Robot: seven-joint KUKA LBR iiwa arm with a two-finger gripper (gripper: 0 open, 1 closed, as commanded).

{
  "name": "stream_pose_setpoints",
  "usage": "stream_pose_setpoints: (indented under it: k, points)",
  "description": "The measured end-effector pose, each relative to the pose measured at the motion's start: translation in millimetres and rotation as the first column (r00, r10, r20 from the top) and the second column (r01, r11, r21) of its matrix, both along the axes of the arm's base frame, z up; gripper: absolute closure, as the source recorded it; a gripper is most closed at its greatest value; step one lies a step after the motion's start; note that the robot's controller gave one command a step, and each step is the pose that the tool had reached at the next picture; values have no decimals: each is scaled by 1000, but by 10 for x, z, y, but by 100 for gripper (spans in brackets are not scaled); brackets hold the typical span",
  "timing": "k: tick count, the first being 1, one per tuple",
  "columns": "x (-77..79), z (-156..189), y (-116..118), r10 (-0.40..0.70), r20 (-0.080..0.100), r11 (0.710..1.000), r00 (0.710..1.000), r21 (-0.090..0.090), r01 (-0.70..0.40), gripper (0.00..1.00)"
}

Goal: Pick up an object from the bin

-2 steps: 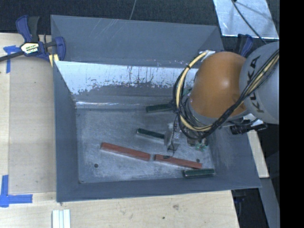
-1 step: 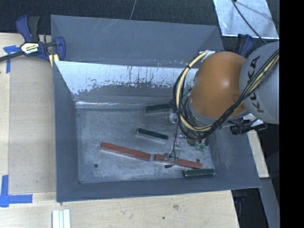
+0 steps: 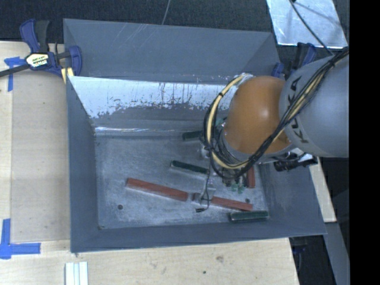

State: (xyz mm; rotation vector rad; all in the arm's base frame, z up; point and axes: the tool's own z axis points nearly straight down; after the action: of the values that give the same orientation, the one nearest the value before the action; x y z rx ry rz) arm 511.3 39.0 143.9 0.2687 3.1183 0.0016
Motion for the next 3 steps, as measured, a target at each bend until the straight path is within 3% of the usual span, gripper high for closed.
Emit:
stream_pose_setpoints:
  k: [1, 2, 3]
  points:
    - [83, -692, 139, 30, -4, 1000, 1000, 0, -30, 0]
    - [294, -604, -297, -151, -8, 989, 989, 0, 151, 100]
    - [294, -604, -297, -150, -8, 989, 989, 0, 150, 100]
